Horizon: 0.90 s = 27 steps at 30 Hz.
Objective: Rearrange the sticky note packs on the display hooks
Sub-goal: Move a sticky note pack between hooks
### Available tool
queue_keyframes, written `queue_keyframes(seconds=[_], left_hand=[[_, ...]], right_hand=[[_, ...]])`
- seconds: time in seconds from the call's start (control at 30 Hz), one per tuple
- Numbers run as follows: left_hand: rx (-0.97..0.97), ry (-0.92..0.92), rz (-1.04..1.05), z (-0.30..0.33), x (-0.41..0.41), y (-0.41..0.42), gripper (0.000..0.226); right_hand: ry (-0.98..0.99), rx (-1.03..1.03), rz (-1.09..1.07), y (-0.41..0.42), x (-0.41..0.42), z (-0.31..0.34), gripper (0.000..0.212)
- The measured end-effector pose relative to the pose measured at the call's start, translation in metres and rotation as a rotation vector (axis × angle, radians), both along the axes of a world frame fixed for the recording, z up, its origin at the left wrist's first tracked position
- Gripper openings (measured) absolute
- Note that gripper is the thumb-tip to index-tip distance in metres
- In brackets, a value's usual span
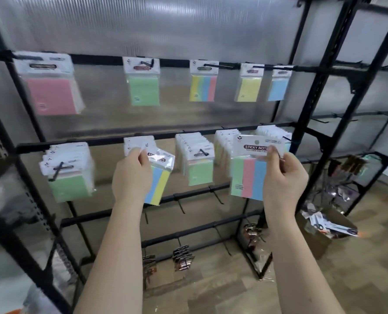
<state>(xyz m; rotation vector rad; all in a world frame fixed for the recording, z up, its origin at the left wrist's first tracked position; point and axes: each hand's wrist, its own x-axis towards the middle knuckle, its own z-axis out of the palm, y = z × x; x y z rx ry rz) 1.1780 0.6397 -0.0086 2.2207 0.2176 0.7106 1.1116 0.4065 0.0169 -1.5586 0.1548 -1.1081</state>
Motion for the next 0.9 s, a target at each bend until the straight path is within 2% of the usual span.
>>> queue_keyframes(seconds=[0.27, 0.4, 0.63, 0.9], left_hand=[[-0.029, -0.012, 0.139, 0.009, -0.017, -0.071, 0.04], [-0.015, -0.029, 0.178, 0.014, -0.014, -0.085, 0.041], [-0.01, 0.006, 0.202, 0.019, 0.004, -0.087, 0.039], [-0.053, 0.005, 0.191, 0.027, 0.035, -0.079, 0.04]], right_hand=[[0.092, 0.025, 0.201, -0.07, 0.014, 0.009, 0.044], [0.095, 0.032, 0.259, -0.083, 0.028, 0.012, 0.027], [0.121, 0.027, 0.324, -0.078, 0.066, 0.027, 0.027], [-0.034, 0.046, 0.395, -0.051, 0.112, 0.077, 0.033]])
